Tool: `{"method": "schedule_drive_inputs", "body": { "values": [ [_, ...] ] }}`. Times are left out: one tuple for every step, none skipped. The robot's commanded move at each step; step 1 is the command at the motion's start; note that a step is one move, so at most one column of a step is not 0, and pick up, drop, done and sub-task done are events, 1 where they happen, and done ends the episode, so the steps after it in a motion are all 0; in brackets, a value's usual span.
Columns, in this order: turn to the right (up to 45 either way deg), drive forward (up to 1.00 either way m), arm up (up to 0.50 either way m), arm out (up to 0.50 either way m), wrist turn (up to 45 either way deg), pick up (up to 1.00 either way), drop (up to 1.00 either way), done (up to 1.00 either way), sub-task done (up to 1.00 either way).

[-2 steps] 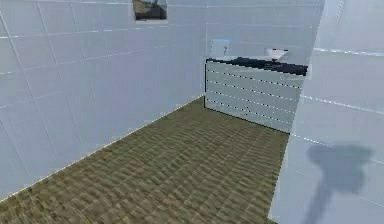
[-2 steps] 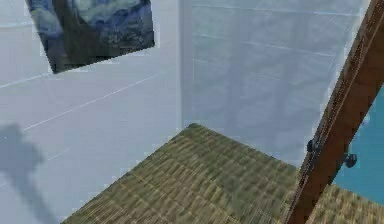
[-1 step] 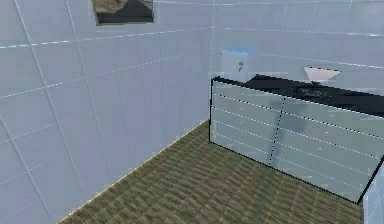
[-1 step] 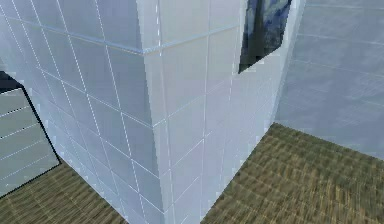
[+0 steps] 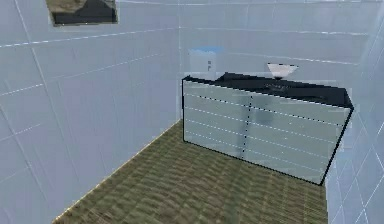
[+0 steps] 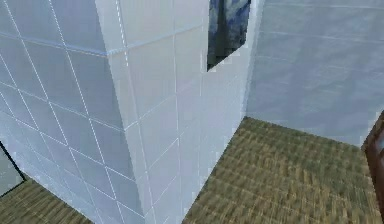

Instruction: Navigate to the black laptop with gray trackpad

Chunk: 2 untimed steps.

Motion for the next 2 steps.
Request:
{"method": "schedule_drive_inputs", "body": {
  "values": [
    [0.0,0.25,0.0,0.0,0.0,0.0,0.0,0.0,0.0],
    [27.0,0.0,0.0,0.0,0.0,0.0,0.0,0.0,0.0]
  ]
}}
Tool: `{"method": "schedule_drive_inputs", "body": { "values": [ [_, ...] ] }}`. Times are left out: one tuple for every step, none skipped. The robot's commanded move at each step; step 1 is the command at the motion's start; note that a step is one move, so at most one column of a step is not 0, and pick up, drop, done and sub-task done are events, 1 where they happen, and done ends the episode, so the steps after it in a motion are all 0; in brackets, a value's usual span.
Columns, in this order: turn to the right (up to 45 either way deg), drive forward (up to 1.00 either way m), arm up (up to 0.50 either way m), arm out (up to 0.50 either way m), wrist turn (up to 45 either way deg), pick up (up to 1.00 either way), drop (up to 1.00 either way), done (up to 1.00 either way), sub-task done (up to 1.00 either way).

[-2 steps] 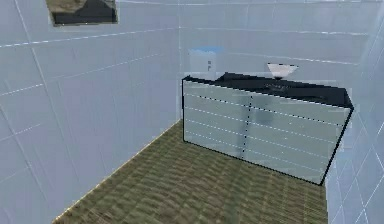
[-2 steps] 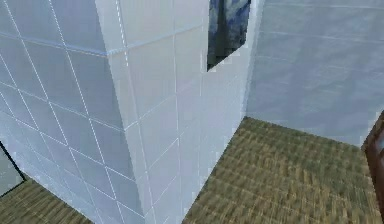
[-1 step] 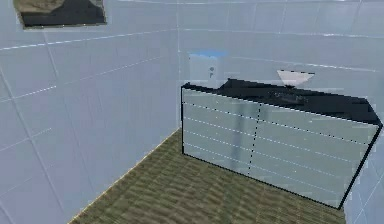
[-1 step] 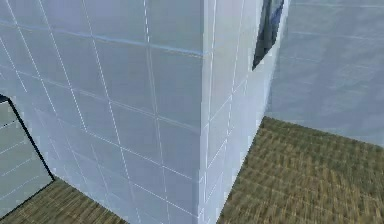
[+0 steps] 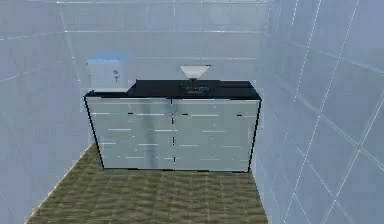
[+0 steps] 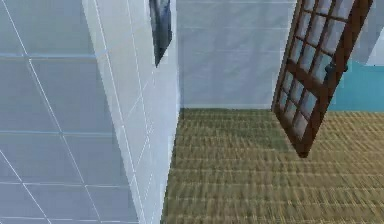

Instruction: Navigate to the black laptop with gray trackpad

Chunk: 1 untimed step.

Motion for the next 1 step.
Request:
{"method": "schedule_drive_inputs", "body": {
  "values": [
    [0.0,0.75,0.0,0.0,0.0,0.0,0.0,0.0,0.0]
  ]
}}
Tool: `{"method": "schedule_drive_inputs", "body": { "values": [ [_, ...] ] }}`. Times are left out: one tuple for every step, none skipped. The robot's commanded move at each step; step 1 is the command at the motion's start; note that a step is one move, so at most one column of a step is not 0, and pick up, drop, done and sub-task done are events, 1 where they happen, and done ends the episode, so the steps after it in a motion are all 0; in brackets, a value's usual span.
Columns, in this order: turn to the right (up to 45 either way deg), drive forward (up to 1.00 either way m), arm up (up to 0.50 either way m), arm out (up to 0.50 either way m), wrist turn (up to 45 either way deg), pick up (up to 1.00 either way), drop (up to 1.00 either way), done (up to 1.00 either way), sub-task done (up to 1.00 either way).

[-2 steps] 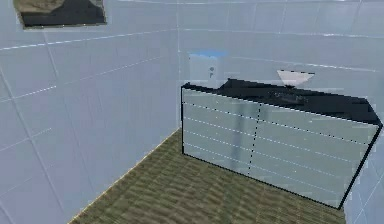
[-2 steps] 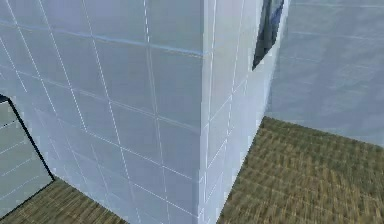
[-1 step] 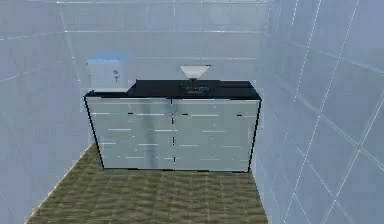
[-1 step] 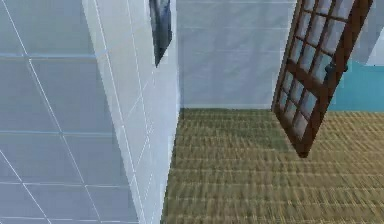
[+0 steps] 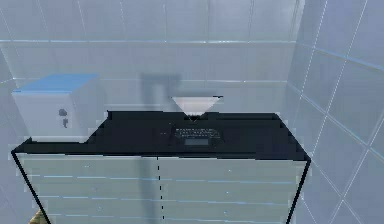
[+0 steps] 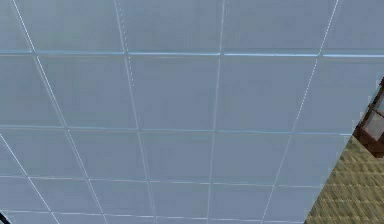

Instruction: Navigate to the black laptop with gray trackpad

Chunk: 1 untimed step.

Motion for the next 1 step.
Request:
{"method": "schedule_drive_inputs", "body": {
  "values": [
    [0.0,0.0,0.0,0.0,0.0,0.0,0.0,1.0,0.0]
  ]
}}
